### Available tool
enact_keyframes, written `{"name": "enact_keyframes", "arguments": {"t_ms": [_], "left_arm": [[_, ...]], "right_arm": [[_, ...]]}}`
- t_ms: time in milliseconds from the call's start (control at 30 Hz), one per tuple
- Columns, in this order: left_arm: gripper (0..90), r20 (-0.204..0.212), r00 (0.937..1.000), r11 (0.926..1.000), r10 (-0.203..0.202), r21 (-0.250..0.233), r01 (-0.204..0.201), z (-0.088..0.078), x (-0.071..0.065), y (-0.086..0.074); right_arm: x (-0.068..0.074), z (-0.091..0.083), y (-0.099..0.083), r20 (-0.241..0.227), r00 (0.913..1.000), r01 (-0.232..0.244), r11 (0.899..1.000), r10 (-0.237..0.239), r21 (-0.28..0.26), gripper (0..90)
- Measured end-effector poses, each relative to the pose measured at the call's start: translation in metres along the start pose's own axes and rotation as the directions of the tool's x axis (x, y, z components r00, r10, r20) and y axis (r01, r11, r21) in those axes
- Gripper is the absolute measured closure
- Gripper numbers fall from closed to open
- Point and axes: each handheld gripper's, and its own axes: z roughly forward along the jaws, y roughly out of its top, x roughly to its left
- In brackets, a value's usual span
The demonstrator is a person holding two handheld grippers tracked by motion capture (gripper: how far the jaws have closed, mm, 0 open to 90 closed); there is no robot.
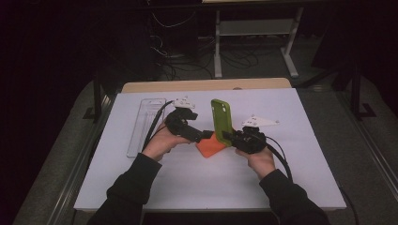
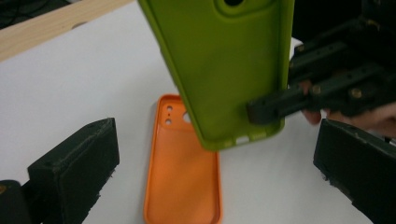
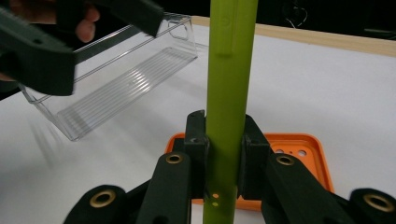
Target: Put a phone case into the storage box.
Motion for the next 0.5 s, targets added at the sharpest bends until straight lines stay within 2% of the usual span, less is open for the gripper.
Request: {"name": "enact_keyframes", "arguments": {"t_ms": [33, 367, 433, 500], "left_arm": [[0.0, -0.001, 1.0000, 0.9998, -0.007, -0.018, 0.007, 0.002, -0.001, 0.001], [0.0, 0.011, 0.9999, 0.9981, -0.009, -0.060, 0.010, 0.015, -0.002, 0.013], [0.0, 0.011, 0.9999, 0.9986, -0.002, -0.054, 0.002, 0.017, -0.001, 0.013], [0.0, 0.018, 0.9998, 0.9980, -0.012, -0.063, 0.013, 0.021, -0.002, 0.014]], "right_arm": [[0.001, 0.001, 0.000, 0.001, 1.0000, 0.003, 1.000, -0.003, 0.000, 75.7], [0.012, 0.006, 0.000, -0.007, 0.9997, 0.023, 1.000, -0.023, 0.007, 75.7], [0.013, 0.006, 0.000, -0.012, 0.9994, 0.031, 1.000, -0.031, -0.002, 75.7], [0.015, 0.006, 0.000, -0.016, 0.9995, 0.027, 1.000, -0.027, -0.003, 75.7]]}}
